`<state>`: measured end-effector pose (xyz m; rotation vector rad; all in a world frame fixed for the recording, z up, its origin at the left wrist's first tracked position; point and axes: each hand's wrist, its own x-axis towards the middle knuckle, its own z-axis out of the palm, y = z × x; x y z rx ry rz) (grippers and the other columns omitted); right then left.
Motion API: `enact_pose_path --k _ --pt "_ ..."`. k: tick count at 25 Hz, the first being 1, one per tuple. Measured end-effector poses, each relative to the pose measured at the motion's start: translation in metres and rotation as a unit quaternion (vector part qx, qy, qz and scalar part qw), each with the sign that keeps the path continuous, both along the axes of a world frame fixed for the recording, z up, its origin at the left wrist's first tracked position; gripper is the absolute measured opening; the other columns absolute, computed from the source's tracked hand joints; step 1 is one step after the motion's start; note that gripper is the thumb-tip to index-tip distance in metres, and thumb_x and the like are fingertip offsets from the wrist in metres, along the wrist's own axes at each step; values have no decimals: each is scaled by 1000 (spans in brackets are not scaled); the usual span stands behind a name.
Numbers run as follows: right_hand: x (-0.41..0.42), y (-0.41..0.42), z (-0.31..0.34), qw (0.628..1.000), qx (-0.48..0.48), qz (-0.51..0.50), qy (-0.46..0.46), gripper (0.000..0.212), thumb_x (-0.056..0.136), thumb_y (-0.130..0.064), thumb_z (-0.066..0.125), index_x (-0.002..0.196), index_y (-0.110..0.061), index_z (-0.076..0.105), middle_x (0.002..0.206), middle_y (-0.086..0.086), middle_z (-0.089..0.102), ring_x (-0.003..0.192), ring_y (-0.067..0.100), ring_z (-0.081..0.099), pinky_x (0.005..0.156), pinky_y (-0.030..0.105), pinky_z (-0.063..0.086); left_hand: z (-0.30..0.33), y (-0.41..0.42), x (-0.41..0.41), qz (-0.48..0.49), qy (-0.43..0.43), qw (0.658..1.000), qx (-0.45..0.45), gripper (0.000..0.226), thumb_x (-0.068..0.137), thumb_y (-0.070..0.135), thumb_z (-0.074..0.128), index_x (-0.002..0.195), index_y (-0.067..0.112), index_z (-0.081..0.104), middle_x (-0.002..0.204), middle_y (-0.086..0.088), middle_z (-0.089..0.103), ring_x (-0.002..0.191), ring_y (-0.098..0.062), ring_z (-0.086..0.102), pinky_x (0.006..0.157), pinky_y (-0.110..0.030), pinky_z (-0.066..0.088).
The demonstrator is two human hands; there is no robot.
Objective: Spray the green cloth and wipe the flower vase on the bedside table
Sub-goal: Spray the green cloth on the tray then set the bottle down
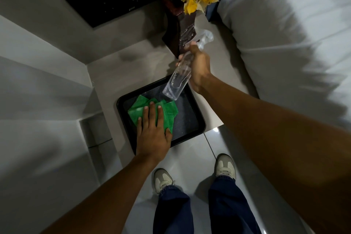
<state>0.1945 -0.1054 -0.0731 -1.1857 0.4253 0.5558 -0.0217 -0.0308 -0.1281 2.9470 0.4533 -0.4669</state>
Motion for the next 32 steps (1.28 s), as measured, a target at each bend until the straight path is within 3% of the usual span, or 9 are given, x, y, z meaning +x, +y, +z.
enact_pose_path --k 7,9,11,14,16,18,23,30,32 --pt "-10 5 -9 1000 -15 -11 -9 19 101 -26 45 103 -8 51 72 9 61 53 17 63 55 32 56 0 -1 0 4 0 1000 5 76 82 35 32 151 4 27 157 -22 26 144 -39 24 112 -55 25" --pt "-17 10 -12 987 -118 -5 -110 32 96 -37 49 109 -9 54 85 11 67 76 24 68 72 43 59 1 -3 1 7 -3 1000 1 77 81 35 31 151 4 26 158 -21 24 145 -38 23 113 -54 24" --pt "-26 16 -8 959 -177 8 -224 38 92 -42 51 111 -9 54 88 9 67 82 25 67 77 48 58 2 -3 -1 11 -3 1000 -13 79 80 36 30 152 5 22 160 -20 19 146 -37 19 115 -54 20" --pt "-33 30 8 921 -162 30 -353 29 94 -15 52 117 2 48 81 7 62 72 12 59 68 30 51 2 -2 -1 18 -6 999 -35 80 82 37 28 154 7 15 162 -16 9 149 -35 9 118 -53 14" --pt "-33 44 17 891 -167 70 -415 30 91 -5 52 117 10 45 87 23 61 76 24 58 69 30 47 1 0 -2 23 -8 998 -50 79 83 37 30 154 8 14 163 -16 8 149 -33 6 118 -53 13" --pt "-31 57 20 856 -192 126 -462 28 94 -8 52 114 10 46 95 26 58 84 31 57 76 34 47 0 0 -4 22 -6 998 -55 79 83 37 32 154 8 14 163 -16 8 149 -33 7 118 -54 14" --pt "-7 82 15 762 -273 267 -523 36 92 -32 60 104 2 62 99 18 61 93 26 60 81 31 46 1 7 -5 11 13 997 -72 80 86 38 42 155 9 14 163 -15 7 150 -33 6 117 -53 17" --pt "-6 85 -1 713 -283 369 -524 46 87 -42 65 110 -2 65 102 14 63 91 20 59 80 28 47 0 10 -9 9 -7 997 -74 81 86 42 50 154 12 19 163 -12 12 149 -31 12 117 -48 20" --pt "-7 82 -4 723 -268 363 -524 48 87 -41 66 113 -1 64 105 15 64 94 22 60 84 34 51 2 7 -10 29 -14 997 -72 81 85 41 52 154 12 20 163 -12 13 149 -31 13 117 -47 20"
